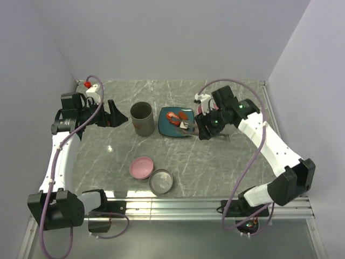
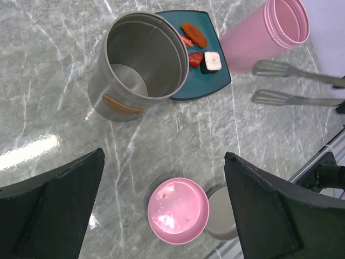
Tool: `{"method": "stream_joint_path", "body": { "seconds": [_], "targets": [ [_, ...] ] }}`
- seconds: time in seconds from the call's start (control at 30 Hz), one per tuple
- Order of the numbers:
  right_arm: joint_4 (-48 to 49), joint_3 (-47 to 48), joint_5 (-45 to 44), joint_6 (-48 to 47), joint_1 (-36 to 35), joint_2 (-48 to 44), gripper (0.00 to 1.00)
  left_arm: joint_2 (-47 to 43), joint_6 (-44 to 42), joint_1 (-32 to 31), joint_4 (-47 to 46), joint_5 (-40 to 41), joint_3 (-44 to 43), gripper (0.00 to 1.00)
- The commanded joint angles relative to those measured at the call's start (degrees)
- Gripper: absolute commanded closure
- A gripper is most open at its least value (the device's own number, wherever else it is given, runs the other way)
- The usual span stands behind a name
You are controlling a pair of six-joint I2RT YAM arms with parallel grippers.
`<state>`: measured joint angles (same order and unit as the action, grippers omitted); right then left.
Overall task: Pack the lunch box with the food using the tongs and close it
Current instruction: Pick up the fake food from the plate.
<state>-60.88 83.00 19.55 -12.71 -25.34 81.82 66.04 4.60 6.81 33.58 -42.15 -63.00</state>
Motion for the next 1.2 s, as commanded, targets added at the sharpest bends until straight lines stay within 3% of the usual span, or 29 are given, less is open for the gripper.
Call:
{"method": "stream_joint_path", "body": {
  "seconds": [0.0,0.13,0.3,1.17],
  "targets": [
    [12.1,-7.6,-0.9,8.0,-0.6,-4.2,0.42,-0.9,1.1,0.0,-1.9,0.0,-0.8,0.01],
    [19.9,-13.9,-4.0,16.1,-1.4,-7.2,0.42,-0.5,1.9,0.0,-2.1,0.4,-0.7,0.01],
    [24.9,-17.7,-9.0,19.1,-2.0,-7.5,0.42,-1.0,2.5,0.0,-3.3,1.1,0.6,0.01],
    [27.8,-18.4,-11.4,19.4,-1.8,2.3,0.39,-1.1,2.0,0.1,-3.4,1.4,1.0,0.01]
  ]
}}
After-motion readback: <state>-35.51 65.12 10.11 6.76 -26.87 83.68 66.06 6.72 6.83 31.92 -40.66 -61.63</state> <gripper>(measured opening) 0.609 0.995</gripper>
